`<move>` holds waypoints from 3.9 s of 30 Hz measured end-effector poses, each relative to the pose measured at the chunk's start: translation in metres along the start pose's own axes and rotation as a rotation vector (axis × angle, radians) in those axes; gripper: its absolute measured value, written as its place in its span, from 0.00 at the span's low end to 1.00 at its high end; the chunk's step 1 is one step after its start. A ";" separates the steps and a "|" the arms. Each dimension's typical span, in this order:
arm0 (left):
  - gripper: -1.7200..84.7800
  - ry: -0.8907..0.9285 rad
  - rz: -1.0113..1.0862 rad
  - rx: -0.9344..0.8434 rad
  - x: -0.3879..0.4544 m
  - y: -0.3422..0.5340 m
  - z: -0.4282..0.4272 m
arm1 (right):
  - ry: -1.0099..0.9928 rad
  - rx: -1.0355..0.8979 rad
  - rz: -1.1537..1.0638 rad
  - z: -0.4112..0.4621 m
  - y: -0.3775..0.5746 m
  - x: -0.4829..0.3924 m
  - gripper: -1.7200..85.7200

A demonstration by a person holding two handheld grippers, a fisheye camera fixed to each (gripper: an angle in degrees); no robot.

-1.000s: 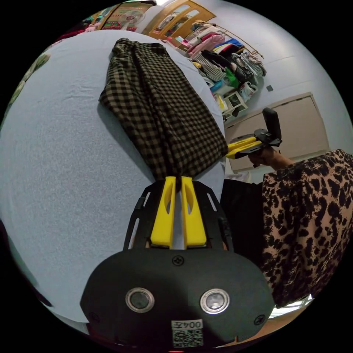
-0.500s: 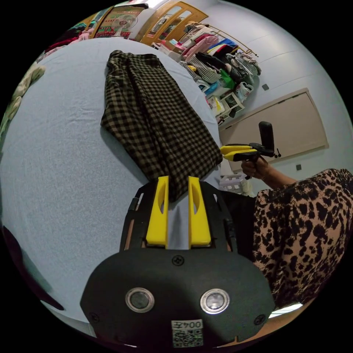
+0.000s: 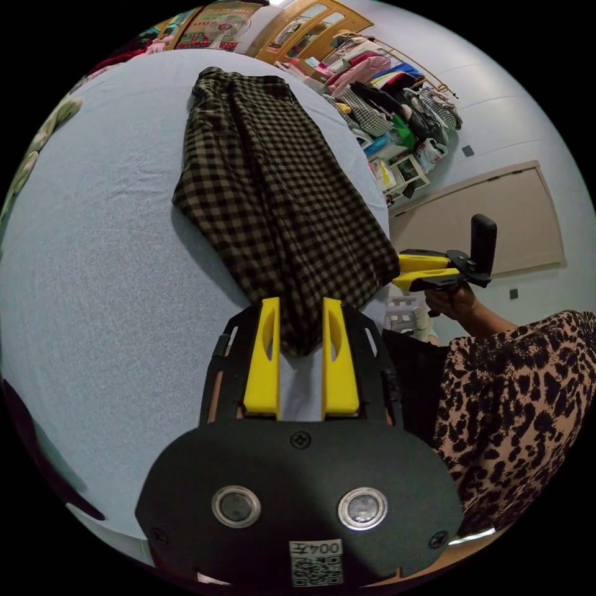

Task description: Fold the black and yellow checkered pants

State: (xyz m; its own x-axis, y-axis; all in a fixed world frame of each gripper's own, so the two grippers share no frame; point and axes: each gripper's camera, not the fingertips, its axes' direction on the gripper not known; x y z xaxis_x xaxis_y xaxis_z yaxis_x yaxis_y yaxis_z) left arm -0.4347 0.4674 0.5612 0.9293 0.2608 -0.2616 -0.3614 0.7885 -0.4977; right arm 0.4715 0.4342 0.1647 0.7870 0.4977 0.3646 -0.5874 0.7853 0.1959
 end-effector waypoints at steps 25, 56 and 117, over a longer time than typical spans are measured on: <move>0.11 0.195 -0.088 0.070 -0.032 0.022 -0.021 | -0.439 -0.003 0.273 0.008 0.011 0.090 0.11; 0.05 0.138 0.155 0.174 0.066 0.112 -0.048 | -0.097 -0.015 -0.029 0.008 0.014 -0.051 0.05; 0.12 -0.226 -0.103 0.265 0.050 -0.119 0.028 | 0.005 0.213 0.062 -0.034 -0.433 0.160 0.15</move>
State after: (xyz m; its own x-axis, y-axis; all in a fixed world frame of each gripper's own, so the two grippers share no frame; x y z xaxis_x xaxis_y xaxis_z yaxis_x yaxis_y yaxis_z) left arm -0.3435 0.4023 0.6303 0.9638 0.2659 -0.0167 -0.2603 0.9263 -0.2724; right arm 0.8579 0.1862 0.1075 0.7486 0.5448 0.3779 -0.6610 0.6575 0.3615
